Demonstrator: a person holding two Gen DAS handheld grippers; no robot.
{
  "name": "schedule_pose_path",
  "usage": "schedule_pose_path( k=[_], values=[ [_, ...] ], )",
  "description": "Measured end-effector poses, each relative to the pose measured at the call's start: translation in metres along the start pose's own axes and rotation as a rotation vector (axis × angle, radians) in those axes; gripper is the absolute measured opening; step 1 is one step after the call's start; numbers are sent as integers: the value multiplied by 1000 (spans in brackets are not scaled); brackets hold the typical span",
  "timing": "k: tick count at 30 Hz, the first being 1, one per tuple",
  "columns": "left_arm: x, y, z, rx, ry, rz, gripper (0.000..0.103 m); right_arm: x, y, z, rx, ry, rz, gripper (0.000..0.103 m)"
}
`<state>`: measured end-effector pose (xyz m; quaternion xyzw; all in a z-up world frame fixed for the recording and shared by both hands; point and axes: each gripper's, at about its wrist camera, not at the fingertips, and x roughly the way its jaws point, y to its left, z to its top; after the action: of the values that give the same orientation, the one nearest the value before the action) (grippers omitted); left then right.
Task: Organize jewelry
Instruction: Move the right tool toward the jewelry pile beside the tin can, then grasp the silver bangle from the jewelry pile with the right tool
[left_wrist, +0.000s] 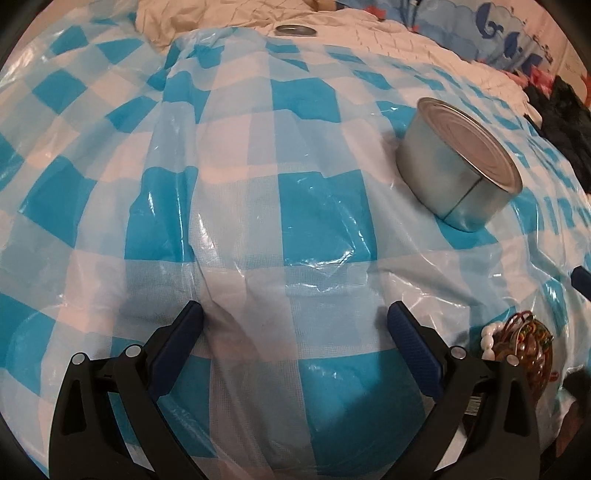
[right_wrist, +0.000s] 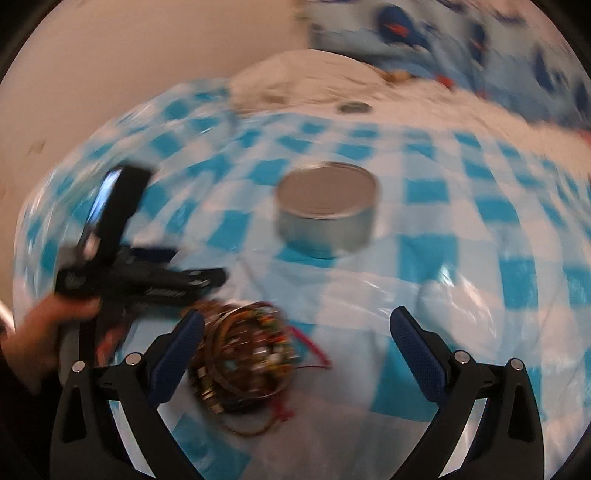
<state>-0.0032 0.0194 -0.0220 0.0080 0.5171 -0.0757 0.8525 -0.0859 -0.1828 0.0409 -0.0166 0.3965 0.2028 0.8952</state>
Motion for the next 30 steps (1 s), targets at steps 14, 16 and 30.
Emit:
schedule_pose_path(
  k=[14, 16, 30],
  values=[
    [-13, 1, 8, -21, -37, -21, 96, 20, 11, -14, -83, 89, 45, 74],
    [-14, 1, 9, -28, -45, -20, 96, 23, 13, -16, -102, 105, 47, 65],
    [-14, 0, 11, -22, -57, -8, 96, 14, 9, -11, -79, 64, 50, 58]
  ],
)
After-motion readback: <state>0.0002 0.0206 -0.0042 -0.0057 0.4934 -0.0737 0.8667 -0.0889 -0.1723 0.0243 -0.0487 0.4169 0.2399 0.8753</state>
